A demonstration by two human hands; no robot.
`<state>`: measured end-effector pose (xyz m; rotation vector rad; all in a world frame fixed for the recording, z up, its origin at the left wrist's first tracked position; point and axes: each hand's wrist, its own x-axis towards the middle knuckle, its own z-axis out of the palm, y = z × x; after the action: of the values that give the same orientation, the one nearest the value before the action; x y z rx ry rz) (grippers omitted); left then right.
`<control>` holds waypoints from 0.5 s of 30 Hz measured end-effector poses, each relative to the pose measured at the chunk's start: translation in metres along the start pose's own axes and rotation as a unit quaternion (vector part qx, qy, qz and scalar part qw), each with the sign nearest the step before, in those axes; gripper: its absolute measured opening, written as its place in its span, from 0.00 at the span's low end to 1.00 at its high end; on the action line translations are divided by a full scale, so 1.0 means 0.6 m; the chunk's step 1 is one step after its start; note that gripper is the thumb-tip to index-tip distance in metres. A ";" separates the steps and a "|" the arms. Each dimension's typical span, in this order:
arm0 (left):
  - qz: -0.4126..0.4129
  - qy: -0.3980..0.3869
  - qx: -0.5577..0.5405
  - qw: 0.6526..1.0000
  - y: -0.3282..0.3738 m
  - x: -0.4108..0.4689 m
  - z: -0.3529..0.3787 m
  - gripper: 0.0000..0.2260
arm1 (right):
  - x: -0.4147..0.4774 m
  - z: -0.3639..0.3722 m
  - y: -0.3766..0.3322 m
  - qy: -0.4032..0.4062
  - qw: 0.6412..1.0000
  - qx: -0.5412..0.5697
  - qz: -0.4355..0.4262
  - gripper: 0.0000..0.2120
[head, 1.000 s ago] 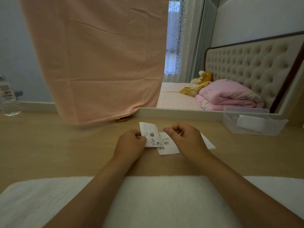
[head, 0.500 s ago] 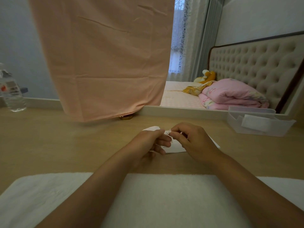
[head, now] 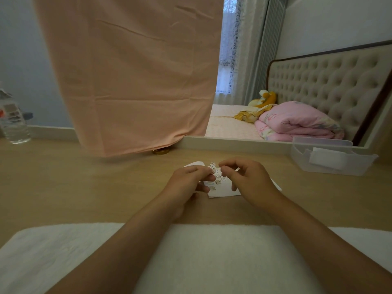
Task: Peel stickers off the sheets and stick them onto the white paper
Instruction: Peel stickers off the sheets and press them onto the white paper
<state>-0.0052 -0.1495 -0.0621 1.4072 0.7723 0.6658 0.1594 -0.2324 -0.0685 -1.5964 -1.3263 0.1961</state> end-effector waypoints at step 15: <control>-0.028 -0.007 -0.003 1.000 0.012 -0.009 0.017 0.08 | 0.001 0.006 -0.011 0.016 0.998 0.043 0.040 0.05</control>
<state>0.0001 -0.1598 -0.0542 1.3782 0.7951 0.6140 0.1532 -0.2310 -0.0650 -1.5748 -1.2150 0.2719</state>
